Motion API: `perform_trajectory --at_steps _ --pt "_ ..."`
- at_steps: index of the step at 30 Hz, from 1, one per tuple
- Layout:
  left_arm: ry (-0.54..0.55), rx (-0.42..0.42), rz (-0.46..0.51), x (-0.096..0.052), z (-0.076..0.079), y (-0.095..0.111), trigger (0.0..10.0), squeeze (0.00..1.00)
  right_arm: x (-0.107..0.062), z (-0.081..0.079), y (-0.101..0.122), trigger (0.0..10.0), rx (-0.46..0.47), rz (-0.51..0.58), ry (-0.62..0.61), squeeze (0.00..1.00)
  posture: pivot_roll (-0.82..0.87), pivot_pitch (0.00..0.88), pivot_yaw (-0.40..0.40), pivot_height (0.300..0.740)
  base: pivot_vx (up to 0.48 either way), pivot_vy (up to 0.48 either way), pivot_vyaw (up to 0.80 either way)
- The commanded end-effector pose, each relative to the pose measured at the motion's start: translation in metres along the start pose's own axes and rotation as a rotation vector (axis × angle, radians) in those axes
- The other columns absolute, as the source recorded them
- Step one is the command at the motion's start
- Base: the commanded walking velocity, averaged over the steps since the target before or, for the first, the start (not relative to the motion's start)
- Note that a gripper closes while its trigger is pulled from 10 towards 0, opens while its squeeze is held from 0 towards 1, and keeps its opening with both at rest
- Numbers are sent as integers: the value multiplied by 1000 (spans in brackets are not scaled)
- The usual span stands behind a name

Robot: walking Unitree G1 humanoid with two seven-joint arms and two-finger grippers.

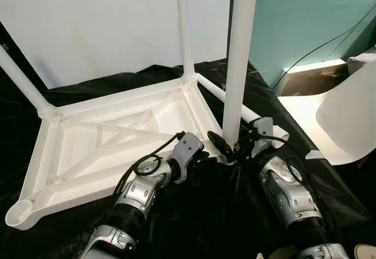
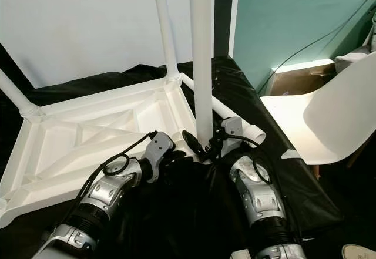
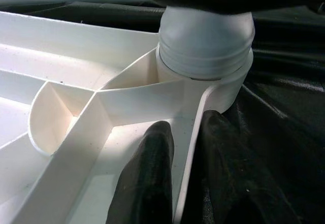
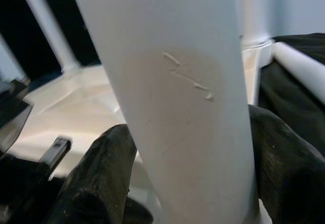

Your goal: Building children table

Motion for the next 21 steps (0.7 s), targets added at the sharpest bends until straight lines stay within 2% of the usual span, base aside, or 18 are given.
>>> perform_trajectory --at_steps 1,4,5,6,8,9,11,15,16,17,21 --pt "-41 -88 -134 10 15 -42 10000 0 9 -43 10 10000 -12 43 267 0 33 0 48 740 0 0 0" --pt "-42 -86 -134 11 15 -42 10000 0 3 -40 10 10000 -35 31 322 0 31 0 50 740 0 0 0" --pt "-44 -84 -134 11 15 -41 10000 0 -4 -33 6 10000 -74 3 381 0 28 0 52 740 0 0 0" --pt "-44 -84 -134 11 15 -41 10000 0 -4 -33 6 10000 -74 3 381 0 28 0 52 740 0 0 0" --pt "-45 -81 -136 11 14 -40 10000 0 -10 -15 2 10000 -139 -44 432 0 27 0 56 740 0 0 0" --pt "-45 -81 -136 11 14 -40 10000 0 -10 -15 2 10000 -139 -44 432 0 27 0 56 740 0 0 0" --pt "-45 -83 -139 11 13 -41 10000 0 -10 -4 1 10000 -174 -68 447 0 29 0 58 740 0 0 0" --pt "-38 -88 -146 10 12 -42 10000 0 -8 0 -2 10000 -199 -93 481 0 31 0 59 740 0 0 0" --pt "-38 -91 -147 9 12 -43 10000 0 -9 -2 -6 10000 -209 -115 529 0 36 0 62 740 0 0 0" --pt "-37 -91 -147 8 12 -43 10000 0 -11 -4 -8 0 -203 -126 562 0 38 0 63 740 0 0 0" --pt "-35 -91 -150 7 11 -44 10000 0 -16 -4 -12 0 -186 -157 630 0 44 0 62 740 0 0 0"
Point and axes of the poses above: a point about 5 cm out from each wrist's last joint towards the gripper, its own x axis pointing out of the wrist towards the gripper, its own y axis along the axis of the wrist's last joint, z = x × y, the point moved 6 cm from there along x, pointing out of the wrist towards the gripper, and after that the axes turned 14 degrees about -x, right-handed, at the moved point
